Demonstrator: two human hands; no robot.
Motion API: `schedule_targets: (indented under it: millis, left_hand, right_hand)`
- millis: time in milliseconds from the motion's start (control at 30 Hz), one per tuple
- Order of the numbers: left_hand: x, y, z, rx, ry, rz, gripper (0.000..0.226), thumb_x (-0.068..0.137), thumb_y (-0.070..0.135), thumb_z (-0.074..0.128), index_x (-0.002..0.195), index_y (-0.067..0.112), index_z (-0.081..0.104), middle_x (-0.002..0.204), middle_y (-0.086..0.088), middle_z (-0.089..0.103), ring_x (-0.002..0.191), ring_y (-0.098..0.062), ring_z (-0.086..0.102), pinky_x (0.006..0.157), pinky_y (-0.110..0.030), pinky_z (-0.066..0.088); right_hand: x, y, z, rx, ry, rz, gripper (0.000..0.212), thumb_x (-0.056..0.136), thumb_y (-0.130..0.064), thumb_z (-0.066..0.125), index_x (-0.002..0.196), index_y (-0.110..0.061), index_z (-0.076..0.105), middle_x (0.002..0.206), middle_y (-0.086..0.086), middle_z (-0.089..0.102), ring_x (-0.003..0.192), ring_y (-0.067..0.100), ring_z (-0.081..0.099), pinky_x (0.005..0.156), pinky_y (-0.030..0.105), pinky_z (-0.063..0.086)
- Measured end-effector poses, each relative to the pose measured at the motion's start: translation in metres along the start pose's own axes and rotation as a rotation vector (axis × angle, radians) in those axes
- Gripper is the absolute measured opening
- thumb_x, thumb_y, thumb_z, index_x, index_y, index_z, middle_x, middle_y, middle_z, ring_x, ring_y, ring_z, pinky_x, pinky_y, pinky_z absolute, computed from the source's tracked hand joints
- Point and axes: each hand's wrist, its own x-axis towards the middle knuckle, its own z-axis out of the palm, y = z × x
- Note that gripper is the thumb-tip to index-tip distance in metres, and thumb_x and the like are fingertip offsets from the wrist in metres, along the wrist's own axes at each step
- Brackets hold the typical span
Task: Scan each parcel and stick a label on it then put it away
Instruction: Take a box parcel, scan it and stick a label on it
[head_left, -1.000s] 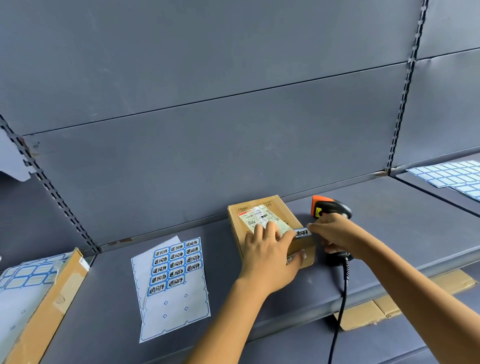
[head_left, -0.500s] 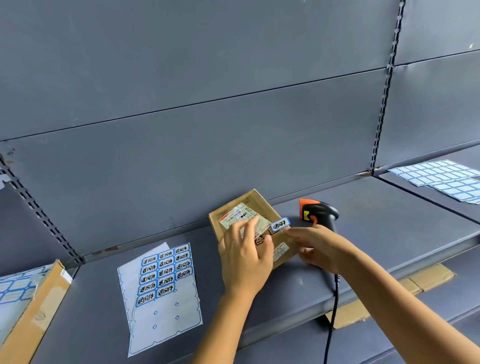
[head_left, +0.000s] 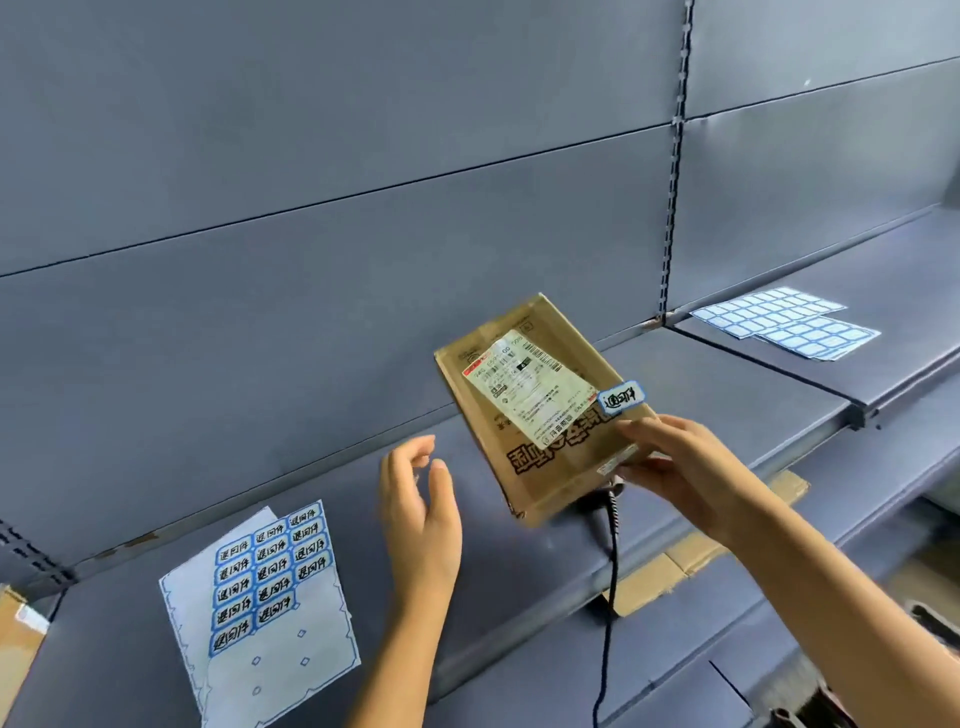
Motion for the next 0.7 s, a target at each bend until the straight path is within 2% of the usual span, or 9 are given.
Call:
schedule_targets:
  millis: [167, 300, 367, 467, 533, 633, 700]
  left_hand:
    - [-0.034, 0.041, 0.047, -0.012, -0.244, 0.077, 0.018, 0.085, 0.023, 0.043, 0.089, 0.036, 0.056, 0.096, 0.014, 0.058, 0.092, 0.003, 0.053, 0.078, -0.007, 0.039]
    - [-0.081, 0.073, 0.094, -0.031, -0.49, 0.089, 0.018, 0.084, 0.025, 0.043, 0.089, 0.04, 0.054, 0.094, 0.015, 0.06, 0.088, 0.002, 0.056, 0.072, -0.012, 0.044]
    - [-0.112, 0.091, 0.12, -0.056, -0.566, 0.102, 0.018, 0.085, 0.023, 0.046, 0.088, 0.039, 0.054, 0.092, 0.014, 0.062, 0.086, 0.001, 0.058, 0.073, -0.016, 0.045]
    - [-0.165, 0.119, 0.151, -0.058, -0.725, 0.108, 0.026, 0.091, 0.008, 0.052, 0.088, 0.034, 0.055, 0.086, 0.017, 0.062, 0.081, 0.005, 0.057, 0.066, -0.008, 0.041]
    - [-0.204, 0.139, 0.169, -0.034, -0.844, 0.147, 0.023, 0.091, 0.006, 0.052, 0.089, 0.028, 0.057, 0.081, 0.015, 0.061, 0.076, 0.008, 0.056, 0.064, -0.006, 0.041]
    - [-0.26, 0.164, 0.192, -0.018, -0.95, 0.185, 0.015, 0.092, 0.008, 0.052, 0.091, 0.019, 0.062, 0.081, 0.006, 0.064, 0.07, 0.003, 0.055, 0.059, -0.005, 0.037]
    - [-0.291, 0.177, 0.206, -0.035, -0.99, 0.185, 0.013, 0.092, 0.009, 0.052, 0.092, 0.015, 0.064, 0.081, 0.002, 0.064, 0.069, -0.007, 0.055, 0.061, -0.013, 0.039]
  right_hand:
    - [-0.052, -0.006, -0.088, 0.258, 0.212, -0.03, 0.015, 0.092, -0.011, 0.051, 0.097, -0.007, 0.065, 0.08, 0.007, 0.06, 0.066, 0.015, 0.064, 0.065, 0.019, 0.058]
    - [-0.107, 0.001, -0.158, 0.328, 0.348, -0.09, 0.017, 0.092, -0.009, 0.05, 0.101, -0.006, 0.064, 0.087, 0.008, 0.066, 0.068, 0.014, 0.068, 0.063, 0.02, 0.058]
    - [-0.142, 0.005, -0.193, 0.34, 0.402, -0.115, 0.018, 0.092, -0.009, 0.049, 0.101, -0.009, 0.064, 0.087, 0.007, 0.071, 0.069, 0.013, 0.069, 0.063, 0.02, 0.058]
    - [-0.197, 0.014, -0.244, 0.335, 0.489, -0.147, 0.02, 0.092, -0.01, 0.048, 0.104, -0.009, 0.064, 0.099, 0.012, 0.069, 0.082, 0.021, 0.066, 0.078, 0.029, 0.058]
    - [-0.237, 0.023, -0.277, 0.328, 0.574, -0.145, 0.022, 0.091, -0.01, 0.049, 0.109, -0.007, 0.062, 0.107, 0.017, 0.064, 0.091, 0.026, 0.06, 0.086, 0.035, 0.053]
    - [-0.292, 0.034, -0.316, 0.326, 0.684, -0.115, 0.021, 0.091, -0.01, 0.05, 0.108, -0.006, 0.061, 0.105, 0.017, 0.061, 0.087, 0.026, 0.059, 0.087, 0.034, 0.051]
    - [-0.322, 0.037, -0.333, 0.318, 0.735, -0.121, 0.015, 0.092, -0.008, 0.05, 0.099, -0.008, 0.062, 0.1, 0.015, 0.063, 0.084, 0.023, 0.06, 0.082, 0.031, 0.054]
